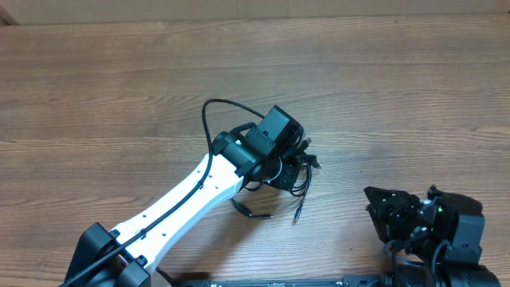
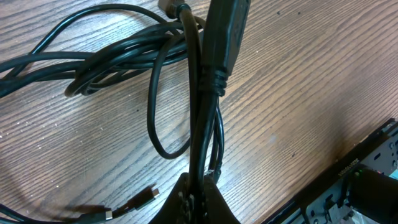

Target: Untangle cables

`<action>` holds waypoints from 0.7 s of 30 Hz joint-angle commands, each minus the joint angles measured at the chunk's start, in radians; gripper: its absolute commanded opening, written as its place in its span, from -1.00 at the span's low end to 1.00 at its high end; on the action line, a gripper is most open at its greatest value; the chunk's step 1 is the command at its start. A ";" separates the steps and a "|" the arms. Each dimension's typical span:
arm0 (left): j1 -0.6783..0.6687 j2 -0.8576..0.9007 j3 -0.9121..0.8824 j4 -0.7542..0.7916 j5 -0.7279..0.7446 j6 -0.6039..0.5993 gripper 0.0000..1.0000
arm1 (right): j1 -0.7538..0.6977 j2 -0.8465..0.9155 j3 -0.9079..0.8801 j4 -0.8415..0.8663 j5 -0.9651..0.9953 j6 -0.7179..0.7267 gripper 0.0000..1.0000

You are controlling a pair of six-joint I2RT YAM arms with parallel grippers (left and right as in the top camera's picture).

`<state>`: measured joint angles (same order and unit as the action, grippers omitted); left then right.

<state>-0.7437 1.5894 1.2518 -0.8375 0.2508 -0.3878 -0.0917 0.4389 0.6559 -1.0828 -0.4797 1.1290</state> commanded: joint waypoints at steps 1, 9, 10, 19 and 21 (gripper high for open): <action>0.005 0.003 0.031 0.007 0.013 0.024 -0.92 | -0.004 0.000 0.018 0.007 -0.030 0.001 -0.17; 0.006 0.003 0.087 0.003 0.098 0.153 -0.92 | -0.004 0.000 0.018 0.006 -0.031 0.001 -0.03; 0.006 0.003 0.094 0.003 0.098 0.156 -0.92 | -0.004 0.000 0.018 0.006 -0.031 0.001 0.01; 0.019 0.003 0.208 -0.049 0.079 0.191 -0.92 | -0.004 0.000 0.018 -0.012 0.002 -0.054 0.27; 0.024 0.003 0.224 -0.050 0.079 0.191 -0.92 | -0.004 0.000 0.018 -0.011 -0.003 -0.035 0.33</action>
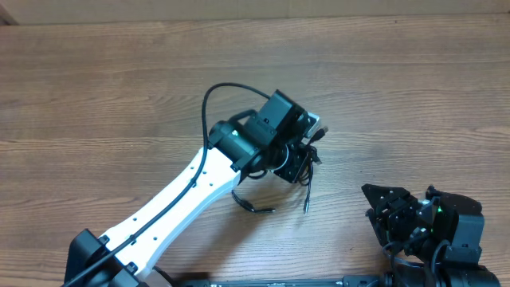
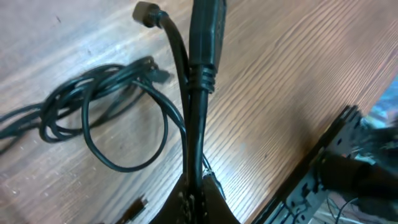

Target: Untangle cables

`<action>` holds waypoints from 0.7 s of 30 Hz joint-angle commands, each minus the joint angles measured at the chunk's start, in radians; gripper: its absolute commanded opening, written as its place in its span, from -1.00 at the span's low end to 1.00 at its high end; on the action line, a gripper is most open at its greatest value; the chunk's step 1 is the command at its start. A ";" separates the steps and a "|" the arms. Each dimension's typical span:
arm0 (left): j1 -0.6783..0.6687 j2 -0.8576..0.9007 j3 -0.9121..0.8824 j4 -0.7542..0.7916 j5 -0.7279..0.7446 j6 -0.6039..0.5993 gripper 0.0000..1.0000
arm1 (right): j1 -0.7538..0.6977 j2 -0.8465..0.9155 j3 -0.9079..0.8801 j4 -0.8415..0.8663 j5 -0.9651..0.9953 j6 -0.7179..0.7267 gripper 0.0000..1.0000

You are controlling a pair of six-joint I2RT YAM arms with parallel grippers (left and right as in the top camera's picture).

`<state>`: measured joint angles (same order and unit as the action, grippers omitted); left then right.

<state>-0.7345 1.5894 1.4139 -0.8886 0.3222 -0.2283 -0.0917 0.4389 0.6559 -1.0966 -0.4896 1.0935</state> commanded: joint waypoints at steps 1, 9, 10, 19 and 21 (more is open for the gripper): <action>0.018 0.003 0.067 0.003 0.008 0.044 -0.92 | -0.004 0.000 0.018 0.002 0.005 0.013 0.37; 0.055 -0.002 0.110 -0.020 -0.037 0.102 -0.92 | -0.004 0.000 0.018 -0.002 0.002 0.017 0.77; 0.064 -0.002 0.134 -0.030 -0.037 0.102 -0.92 | -0.004 0.000 0.018 -0.001 0.004 0.017 0.81; 0.164 -0.002 0.340 -0.109 -0.074 0.101 -0.92 | -0.004 0.000 0.018 -0.007 0.130 -0.122 1.00; 0.174 -0.002 0.339 -0.128 -0.130 0.097 -0.84 | -0.004 0.000 0.018 -0.009 0.149 -0.122 1.00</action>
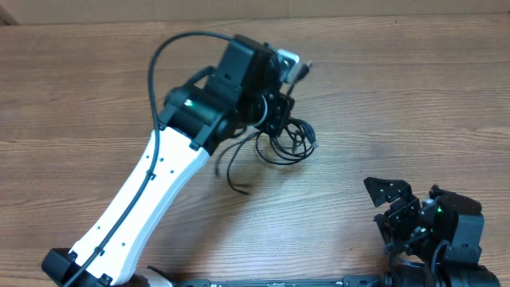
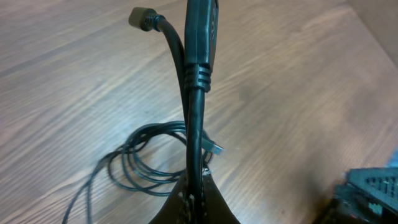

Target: Untangle cables

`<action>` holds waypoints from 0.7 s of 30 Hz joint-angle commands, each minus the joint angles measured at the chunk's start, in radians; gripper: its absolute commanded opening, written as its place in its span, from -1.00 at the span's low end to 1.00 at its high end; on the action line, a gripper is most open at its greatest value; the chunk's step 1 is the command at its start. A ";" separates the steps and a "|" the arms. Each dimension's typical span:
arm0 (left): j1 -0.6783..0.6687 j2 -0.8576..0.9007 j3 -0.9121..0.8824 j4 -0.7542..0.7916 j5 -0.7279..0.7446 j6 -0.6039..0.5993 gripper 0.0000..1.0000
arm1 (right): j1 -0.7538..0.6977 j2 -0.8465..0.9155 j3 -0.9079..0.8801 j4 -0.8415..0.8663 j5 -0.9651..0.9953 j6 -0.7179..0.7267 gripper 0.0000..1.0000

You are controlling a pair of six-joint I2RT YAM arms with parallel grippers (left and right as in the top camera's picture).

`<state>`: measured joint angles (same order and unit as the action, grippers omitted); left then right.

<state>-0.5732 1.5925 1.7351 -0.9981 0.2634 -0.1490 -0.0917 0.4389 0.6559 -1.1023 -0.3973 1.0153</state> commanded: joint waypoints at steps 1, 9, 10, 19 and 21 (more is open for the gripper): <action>0.014 -0.005 0.016 -0.040 -0.116 0.006 -0.70 | -0.004 0.000 0.018 -0.003 0.064 -0.044 1.00; 0.015 -0.004 -0.008 -0.226 -0.295 -0.018 -0.40 | -0.004 0.000 0.018 -0.002 0.105 -0.043 0.99; 0.015 -0.004 -0.013 -0.233 -0.303 -0.024 -0.33 | -0.004 0.000 0.018 -0.002 0.107 -0.044 1.00; 0.010 -0.001 -0.117 -0.096 -0.296 -0.155 0.71 | -0.004 0.000 0.018 0.008 0.109 -0.043 1.00; 0.010 0.001 -0.155 -0.056 -0.291 -0.216 0.99 | -0.004 0.000 0.018 0.018 0.109 -0.042 1.00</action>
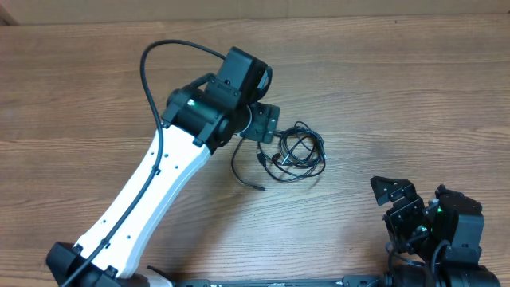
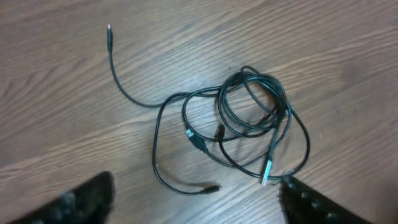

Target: Untangle cables

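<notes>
A tangle of thin black cables lies in loose loops on the wooden table, also in the overhead view. One free end runs out to the upper left, and other plug ends lie near the bottom of the pile. My left gripper hovers above the pile, open, with nothing between its fingers. In the overhead view it sits just left of the cables. My right gripper rests at the lower right, away from the cables.
The wooden table stretches around the pile on all sides. The left arm's own supply cable arcs over its wrist. The right arm's base fills the lower right corner.
My left gripper was shut on a cable plug held well above the table. Now it is open and empty, nearer the front, and the whole tangle lies on the table.
First my left gripper was shut on a cable among the pile near the table's middle. Then it held that cable higher and further back, with the loops hanging to the table. Now the cable is let go and the tangle lies looser. The right arm stayed parked.
</notes>
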`<action>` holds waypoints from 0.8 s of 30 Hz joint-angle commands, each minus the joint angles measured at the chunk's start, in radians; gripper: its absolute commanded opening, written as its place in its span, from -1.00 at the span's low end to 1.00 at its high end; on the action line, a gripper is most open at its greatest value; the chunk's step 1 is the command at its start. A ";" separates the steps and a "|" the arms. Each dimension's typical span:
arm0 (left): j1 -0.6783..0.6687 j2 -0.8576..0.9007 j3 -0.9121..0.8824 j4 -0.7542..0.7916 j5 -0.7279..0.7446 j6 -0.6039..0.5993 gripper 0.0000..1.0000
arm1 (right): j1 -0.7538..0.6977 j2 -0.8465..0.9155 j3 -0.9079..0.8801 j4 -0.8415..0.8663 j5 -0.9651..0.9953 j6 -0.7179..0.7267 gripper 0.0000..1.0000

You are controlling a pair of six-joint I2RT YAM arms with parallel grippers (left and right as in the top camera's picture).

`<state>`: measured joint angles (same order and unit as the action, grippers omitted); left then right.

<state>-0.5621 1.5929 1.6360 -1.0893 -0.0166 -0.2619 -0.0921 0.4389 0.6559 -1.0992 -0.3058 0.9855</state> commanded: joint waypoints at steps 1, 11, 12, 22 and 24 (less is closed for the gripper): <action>-0.001 0.003 -0.069 0.048 -0.006 -0.127 0.99 | -0.004 0.000 0.018 0.019 0.017 -0.005 1.00; -0.001 0.004 -0.149 0.064 0.140 -0.270 0.99 | -0.004 0.000 0.018 0.005 0.014 0.069 1.00; -0.001 0.004 -0.149 0.063 0.140 -0.270 0.99 | -0.004 0.000 0.018 -0.006 0.014 0.069 1.00; -0.002 0.004 -0.149 0.038 0.182 -0.394 0.99 | -0.004 0.000 0.018 -0.025 0.015 0.061 1.00; -0.002 0.004 -0.149 0.039 0.207 -0.439 0.99 | -0.004 0.000 0.018 -0.025 0.015 0.061 1.00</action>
<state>-0.5629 1.5936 1.4918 -1.0504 0.1406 -0.6018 -0.0917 0.4389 0.6559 -1.1255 -0.3023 1.0466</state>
